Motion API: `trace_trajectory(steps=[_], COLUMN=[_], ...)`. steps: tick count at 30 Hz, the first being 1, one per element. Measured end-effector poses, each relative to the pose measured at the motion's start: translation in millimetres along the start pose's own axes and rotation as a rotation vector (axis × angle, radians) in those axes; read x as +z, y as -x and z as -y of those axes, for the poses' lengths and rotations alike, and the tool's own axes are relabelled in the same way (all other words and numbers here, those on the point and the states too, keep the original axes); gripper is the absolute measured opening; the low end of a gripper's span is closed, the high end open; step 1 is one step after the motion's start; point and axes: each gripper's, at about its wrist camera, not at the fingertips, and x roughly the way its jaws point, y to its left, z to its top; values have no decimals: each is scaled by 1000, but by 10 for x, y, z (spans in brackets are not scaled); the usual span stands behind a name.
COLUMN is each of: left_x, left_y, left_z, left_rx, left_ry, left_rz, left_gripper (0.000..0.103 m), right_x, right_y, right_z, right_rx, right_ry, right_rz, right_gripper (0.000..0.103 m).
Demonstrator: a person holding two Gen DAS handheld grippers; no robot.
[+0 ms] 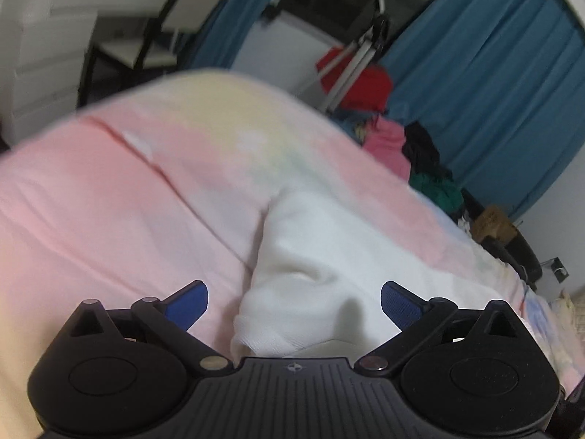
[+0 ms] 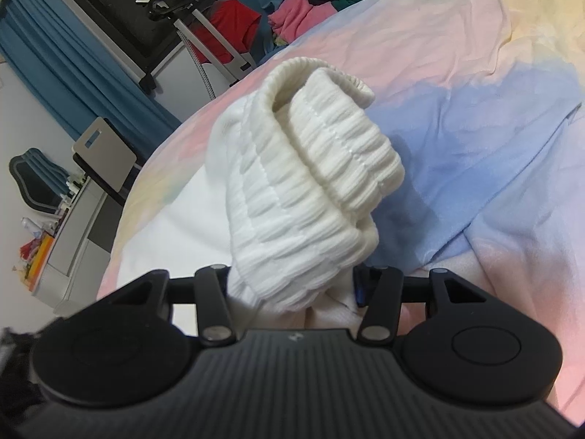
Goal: Fold clothes
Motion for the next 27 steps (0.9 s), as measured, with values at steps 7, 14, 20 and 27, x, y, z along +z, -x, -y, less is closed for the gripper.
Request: trace_trajectory(steps=[7,14,20,27], left_x=[-95,-126,-96,-62], left_y=[-382,-489,-450,-251], left_z=[-163,-228,-232,-178], left_rx=[-57,-139,-144,-189], left_ry=[145,190,167,156], left_rz=[-134,-190,-178,-134], left_gripper=[102,96,72,47], right_x=[-4,-5,9,67], right_y=[-30,-44,18,261], right_z=[-44,-87,-121,-264], right_rx=[-11,-21,-14,17], right_ry=[8,17,26,15], right_rz=[2,5,22,57], right_gripper=[53,54,52,47])
